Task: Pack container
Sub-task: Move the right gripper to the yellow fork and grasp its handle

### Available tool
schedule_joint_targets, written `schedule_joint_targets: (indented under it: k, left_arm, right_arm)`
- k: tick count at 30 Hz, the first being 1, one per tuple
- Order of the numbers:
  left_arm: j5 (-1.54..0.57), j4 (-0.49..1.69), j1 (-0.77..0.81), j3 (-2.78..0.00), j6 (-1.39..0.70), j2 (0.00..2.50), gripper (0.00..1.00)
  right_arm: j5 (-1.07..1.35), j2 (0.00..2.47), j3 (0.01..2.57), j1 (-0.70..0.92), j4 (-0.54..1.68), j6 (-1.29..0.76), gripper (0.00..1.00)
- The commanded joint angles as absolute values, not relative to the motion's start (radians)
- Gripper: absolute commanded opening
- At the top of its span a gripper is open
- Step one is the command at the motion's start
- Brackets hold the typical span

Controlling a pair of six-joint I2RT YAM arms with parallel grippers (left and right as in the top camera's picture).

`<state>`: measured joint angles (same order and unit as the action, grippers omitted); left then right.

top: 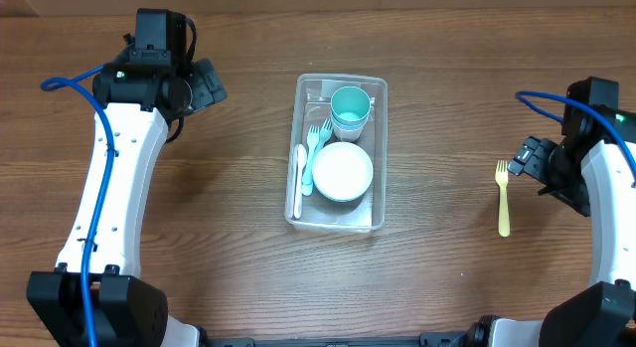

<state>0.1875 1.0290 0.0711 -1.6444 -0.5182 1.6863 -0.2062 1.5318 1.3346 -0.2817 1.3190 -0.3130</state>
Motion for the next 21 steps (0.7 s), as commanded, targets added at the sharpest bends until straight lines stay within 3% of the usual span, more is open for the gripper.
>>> schedule_joint_targets:
  k: [1, 9, 21]
  left_arm:
    - [0.19, 1.028, 0.072, -1.655, -0.528, 1.679, 1.0]
    - [0.19, 1.028, 0.072, -1.655, -0.528, 1.679, 1.0]
    - [0.19, 1.028, 0.072, -1.655, -0.528, 1.679, 1.0]
  right_arm:
    - [-0.209, 1.534, 1.33, -0.286, 1.298, -0.305, 1.0]
    - [-0.091, 1.536, 1.138, -0.286, 1.094, -0.093, 1.0]
    - [-0.076, 1.563, 1.039, -0.286, 0.962, 0.113, 1.0]
